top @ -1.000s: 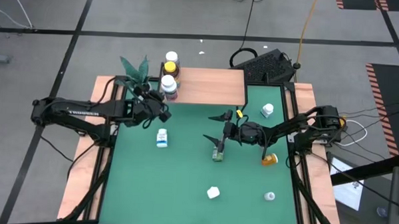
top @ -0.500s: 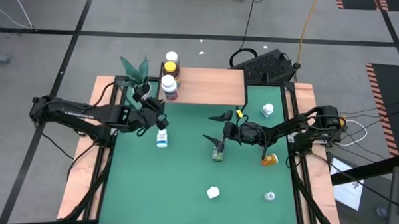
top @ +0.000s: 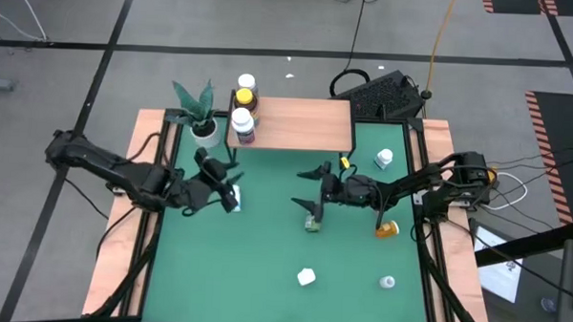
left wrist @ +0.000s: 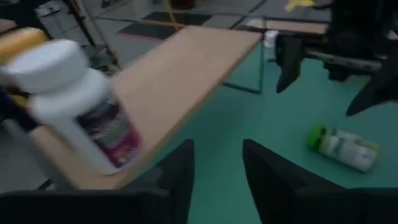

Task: Pick and place medicine bottles onto shelf by color
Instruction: Put the light green pill bottle on the shelf

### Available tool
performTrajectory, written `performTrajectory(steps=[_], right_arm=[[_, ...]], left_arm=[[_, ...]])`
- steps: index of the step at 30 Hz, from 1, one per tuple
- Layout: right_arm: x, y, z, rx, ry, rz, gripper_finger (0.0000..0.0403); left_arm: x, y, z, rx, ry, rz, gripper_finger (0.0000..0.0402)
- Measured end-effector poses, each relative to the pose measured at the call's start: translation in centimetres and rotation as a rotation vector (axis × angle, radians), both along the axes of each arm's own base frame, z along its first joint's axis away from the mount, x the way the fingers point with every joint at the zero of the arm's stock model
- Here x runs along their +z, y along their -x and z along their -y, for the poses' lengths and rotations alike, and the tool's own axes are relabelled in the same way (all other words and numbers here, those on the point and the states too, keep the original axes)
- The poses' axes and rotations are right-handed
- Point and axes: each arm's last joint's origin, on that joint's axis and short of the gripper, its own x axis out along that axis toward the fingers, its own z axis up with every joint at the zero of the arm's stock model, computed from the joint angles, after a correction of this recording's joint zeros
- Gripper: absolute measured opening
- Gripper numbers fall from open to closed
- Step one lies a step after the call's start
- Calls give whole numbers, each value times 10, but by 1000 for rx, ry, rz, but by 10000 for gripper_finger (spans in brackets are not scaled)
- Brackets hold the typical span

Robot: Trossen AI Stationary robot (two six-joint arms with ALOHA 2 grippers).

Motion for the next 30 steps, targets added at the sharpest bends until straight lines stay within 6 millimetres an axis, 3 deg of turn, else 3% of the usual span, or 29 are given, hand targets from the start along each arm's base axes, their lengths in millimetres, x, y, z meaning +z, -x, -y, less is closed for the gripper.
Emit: performTrajectory(steps=[8,18,30], right_arm=[[0,0,-2,47,-47,8,375],[-4,4,4,-65,-26,-105,375],[40,44,-14,-34,-49,-241,375]], left_arm=[[-25,-33,17,-65,27,-16,203],[-37,-58,28,-231,32,-17,212],[-37,-63,30,-297,-74,-45,212]])
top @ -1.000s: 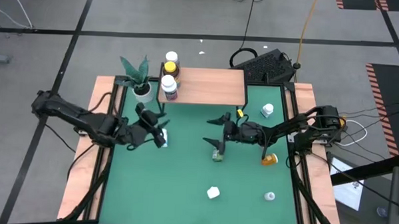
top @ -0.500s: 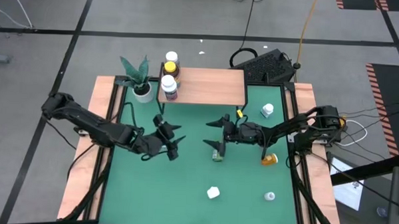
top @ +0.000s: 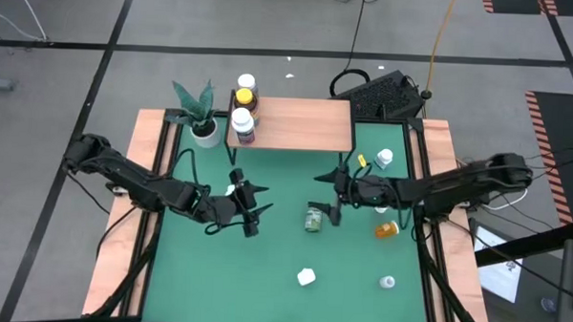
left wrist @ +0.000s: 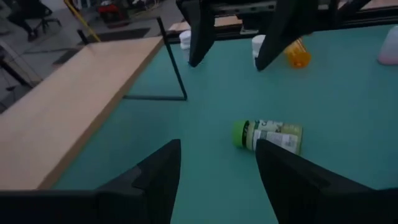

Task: Pick and place medicine bottles onto shelf by color
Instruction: Put the light green pill bottle on the shelf

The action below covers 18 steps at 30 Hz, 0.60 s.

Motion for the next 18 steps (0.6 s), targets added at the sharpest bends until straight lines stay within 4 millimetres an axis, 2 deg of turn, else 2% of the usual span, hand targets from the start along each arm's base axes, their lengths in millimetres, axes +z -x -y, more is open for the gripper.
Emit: performTrajectory(steps=[3,7,11,18], right_arm=[[1,13,-2,5,-63,-90,375],[-6,26,-6,115,-199,-245,375],[-12,31,-12,242,-289,-329,375],[-16,31,-17,310,-280,-363,375]], left_arm=[[1,-1,-1,-1,-7,9,212],[0,-3,-4,-71,60,-3,212],[-1,-7,-4,-151,123,1,212],[-17,-23,-2,-228,142,-12,212]])
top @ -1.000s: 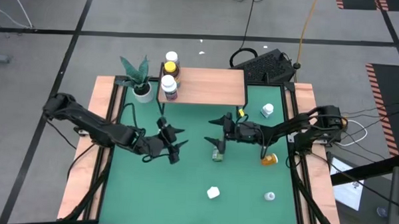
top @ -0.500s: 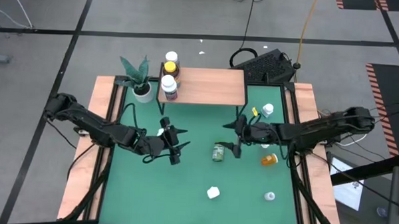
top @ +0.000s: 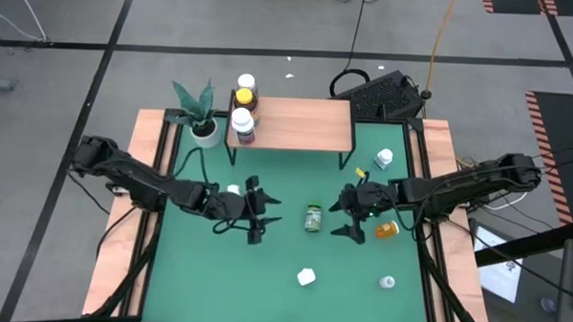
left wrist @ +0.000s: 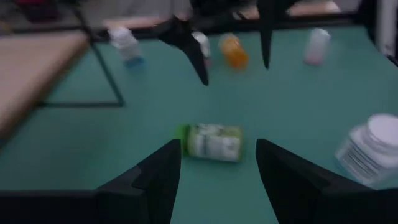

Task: Pick and place medicine bottles onto shelf by color
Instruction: Put the light green pill bottle on the shelf

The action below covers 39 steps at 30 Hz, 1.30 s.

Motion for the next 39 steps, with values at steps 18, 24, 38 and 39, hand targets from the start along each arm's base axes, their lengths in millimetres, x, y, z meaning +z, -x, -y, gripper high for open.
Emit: performTrajectory(steps=[18,24,38,39], right_arm=[[-4,4,-3,88,-28,-49,375],[-12,11,-3,78,14,-158,375],[-28,21,9,-165,123,-255,375],[-33,23,9,-203,110,-235,375]], left_arm=[[-58,-48,-16,27,190,-6,288],[-76,-53,-25,61,242,-54,327],[-88,-56,-38,160,429,-89,328],[-89,-55,-38,170,436,-105,326]])
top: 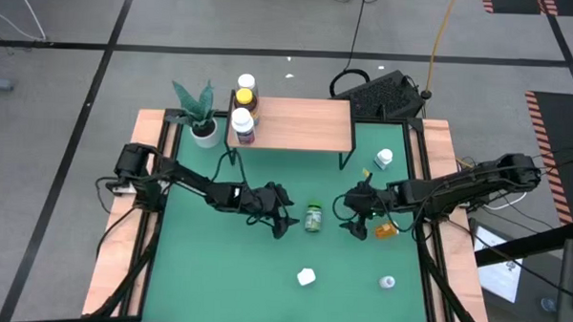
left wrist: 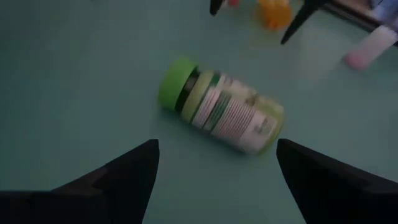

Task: Pick and place medicine bottles onto shelf by color
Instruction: Put the light green pill bottle on the shelf

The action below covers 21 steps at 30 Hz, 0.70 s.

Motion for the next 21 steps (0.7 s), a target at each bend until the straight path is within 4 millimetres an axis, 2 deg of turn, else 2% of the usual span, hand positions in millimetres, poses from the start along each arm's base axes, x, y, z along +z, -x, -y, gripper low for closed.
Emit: performTrajectory(steps=[6,10,13,16,21], right_arm=[[-29,15,3,-247,-207,67,375],[-33,19,3,-322,-268,52,375],[-30,16,2,-331,-327,41,375],[-19,9,-2,-286,-407,1,375],[-1,6,-4,-320,-385,-159,375]], left_arm=[[-6,10,0,36,46,-142,310],[-2,15,1,127,-25,-154,298],[4,17,3,175,-110,-134,290],[13,21,3,146,-132,-136,285],[21,19,4,46,-104,-92,291]])
